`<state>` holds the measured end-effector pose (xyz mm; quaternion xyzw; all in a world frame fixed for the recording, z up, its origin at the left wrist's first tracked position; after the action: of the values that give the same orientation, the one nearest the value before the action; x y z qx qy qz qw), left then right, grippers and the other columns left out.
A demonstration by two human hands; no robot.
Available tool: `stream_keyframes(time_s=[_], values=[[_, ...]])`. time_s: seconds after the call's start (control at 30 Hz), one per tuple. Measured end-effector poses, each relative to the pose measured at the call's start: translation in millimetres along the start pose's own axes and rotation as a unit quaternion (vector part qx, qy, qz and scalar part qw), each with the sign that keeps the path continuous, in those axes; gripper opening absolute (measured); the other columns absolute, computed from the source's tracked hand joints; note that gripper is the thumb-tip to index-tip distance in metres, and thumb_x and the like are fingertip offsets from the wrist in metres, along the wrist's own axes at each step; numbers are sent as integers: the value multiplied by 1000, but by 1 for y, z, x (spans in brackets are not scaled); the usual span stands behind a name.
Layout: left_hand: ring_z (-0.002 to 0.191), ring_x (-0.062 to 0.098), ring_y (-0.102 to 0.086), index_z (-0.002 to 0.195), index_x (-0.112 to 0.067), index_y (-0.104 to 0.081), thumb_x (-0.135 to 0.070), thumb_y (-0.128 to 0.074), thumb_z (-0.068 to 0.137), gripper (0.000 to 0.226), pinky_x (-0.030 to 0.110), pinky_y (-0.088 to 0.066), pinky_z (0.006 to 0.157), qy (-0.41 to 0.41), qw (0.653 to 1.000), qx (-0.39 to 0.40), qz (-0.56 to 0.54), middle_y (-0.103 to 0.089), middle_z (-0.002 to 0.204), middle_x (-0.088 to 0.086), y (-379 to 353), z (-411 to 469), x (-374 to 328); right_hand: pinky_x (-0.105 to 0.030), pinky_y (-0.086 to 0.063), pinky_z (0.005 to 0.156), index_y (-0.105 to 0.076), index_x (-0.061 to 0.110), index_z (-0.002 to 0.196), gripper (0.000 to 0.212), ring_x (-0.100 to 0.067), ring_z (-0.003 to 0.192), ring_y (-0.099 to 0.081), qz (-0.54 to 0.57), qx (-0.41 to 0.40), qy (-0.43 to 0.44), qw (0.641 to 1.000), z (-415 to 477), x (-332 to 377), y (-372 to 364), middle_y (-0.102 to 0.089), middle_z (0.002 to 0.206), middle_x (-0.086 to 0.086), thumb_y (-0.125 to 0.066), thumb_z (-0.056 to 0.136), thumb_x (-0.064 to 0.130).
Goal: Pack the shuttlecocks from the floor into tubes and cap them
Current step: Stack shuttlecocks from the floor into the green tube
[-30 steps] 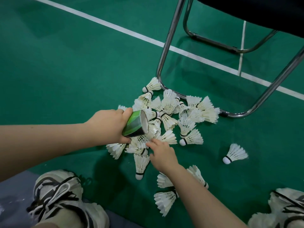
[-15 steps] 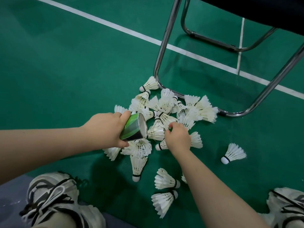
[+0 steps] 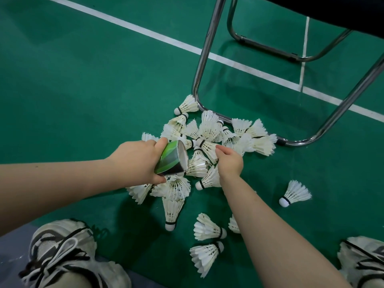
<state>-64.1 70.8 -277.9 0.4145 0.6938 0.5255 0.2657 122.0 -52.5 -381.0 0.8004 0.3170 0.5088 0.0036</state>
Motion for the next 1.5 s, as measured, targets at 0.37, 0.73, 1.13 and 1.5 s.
stream_keyframes(time_s=[0.37, 0.73, 1.13, 1.5], values=[[80, 19, -57, 123, -20, -31, -66, -59, 70, 76, 32, -51, 59, -6, 1000, -21, -4, -56, 97, -2, 15, 8, -13, -25, -43, 68, -48, 24, 80, 19, -13, 75, -52, 43, -16, 122, 992, -26, 22, 29, -56, 82, 2, -60, 86, 11], [77, 20, -55, 119, -19, -32, -63, -62, 70, 72, 28, -40, 51, -4, 1000, -16, -7, -54, 92, -1, 23, 3, -26, -22, -45, 67, -48, 17, 77, 23, -10, 68, -48, 107, 124, 231, 959, -86, 79, 43, -48, 72, 3, -57, 84, -2], [77, 20, -54, 116, -18, -31, -61, -59, 73, 67, 28, -37, 55, -39, 998, -46, -6, -55, 97, -1, 35, -13, -51, -16, -50, 76, -64, 8, 105, 32, -2, 82, -63, -67, 440, 183, 876, -143, 69, -26, -68, 93, 0, -61, 75, 20], [78, 22, -58, 109, -19, -32, -67, -55, 72, 65, 28, -39, 55, -35, 999, 1, 7, -56, 94, -2, 4, -29, -34, -13, -49, 79, -57, 8, 113, 41, -1, 86, -63, -119, 566, 70, 813, -160, 37, -61, -64, 98, 2, -64, 76, -6]])
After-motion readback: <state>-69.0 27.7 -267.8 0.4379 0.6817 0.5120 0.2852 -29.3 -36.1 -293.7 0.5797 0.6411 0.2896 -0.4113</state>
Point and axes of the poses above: each hand's wrist, its own z-axis towards the middle knuckle, its own y-axis out of the back of the hand, x = y × z, the point moved 10 cm from there along z, towards the middle knuckle
